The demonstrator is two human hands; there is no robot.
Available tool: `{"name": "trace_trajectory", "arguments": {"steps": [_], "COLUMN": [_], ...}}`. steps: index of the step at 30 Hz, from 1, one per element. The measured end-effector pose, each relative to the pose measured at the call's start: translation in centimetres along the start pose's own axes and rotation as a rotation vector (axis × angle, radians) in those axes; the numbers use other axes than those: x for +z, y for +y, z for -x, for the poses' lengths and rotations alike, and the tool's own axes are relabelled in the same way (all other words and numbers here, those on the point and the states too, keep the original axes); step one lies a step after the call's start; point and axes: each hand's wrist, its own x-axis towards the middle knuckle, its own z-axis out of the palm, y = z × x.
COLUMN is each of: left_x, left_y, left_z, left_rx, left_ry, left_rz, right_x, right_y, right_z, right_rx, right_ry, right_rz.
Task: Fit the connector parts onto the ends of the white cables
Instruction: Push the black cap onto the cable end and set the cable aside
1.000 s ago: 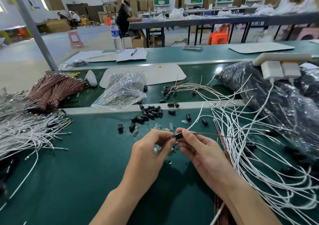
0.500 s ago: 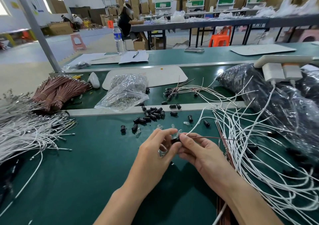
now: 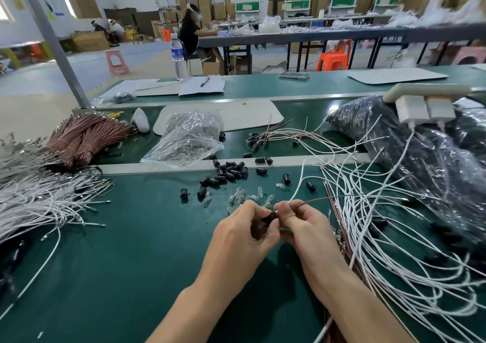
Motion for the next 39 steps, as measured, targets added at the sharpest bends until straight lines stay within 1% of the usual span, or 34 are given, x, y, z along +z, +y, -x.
{"name": "trace_trajectory", "arguments": {"steps": [3,5,10,14,19,22,25,29,31,34,39], "left_x": [0.3,0.3,-0.1,-0.4,-0.4,-0.2,0.0,0.0,0.0,0.5,1.0], "left_y": [-0.1,-0.3,-0.7,-0.8,-1.0,-0.9,-0.5,-0.3,-0.3,0.0,0.5], "left_z": [0.0,0.0,-0.5,-0.7,-0.6,-0.4,-0.3,-0.4,-0.3,0.0,-0.1], "left_rx": [0.024,0.033,-0.092,-0.204,-0.238,-0.216,-0.165,-0.173,-0.173,-0.178,-0.138], "left_ry": [-0.033,-0.061,-0.120,-0.144,-0.146,-0.112,-0.010,0.052,0.083,0.113,0.100], "left_rz": [0.025,0.058,0.258,0.417,0.497,0.466,0.356,0.304,0.303,0.297,0.180], "right_x": [-0.4,-0.7,-0.8,-1.0,-1.1,-1.0,-0.7,-0.4,-0.2,0.1,0.7], "right_y": [0.3,0.4,0.4,0.4,0.6,0.6,0.3,0.1,0.1,0.3,0.3], "right_z": [-0.7,-1.0,-1.0,-1.1,-1.1,-1.0,-0.8,-0.7,-0.6,-0.5,-0.3], "right_rx": [-0.010,-0.017,0.002,0.005,0.013,0.020,0.010,0.006,0.039,0.090,0.089], "right_ry": [0.080,0.099,-0.019,-0.030,-0.038,-0.033,-0.024,-0.003,-0.006,-0.011,-0.021], "right_rz": [-0.074,-0.125,-0.241,-0.277,-0.291,-0.303,-0.308,-0.368,-0.411,-0.476,-0.513]}}
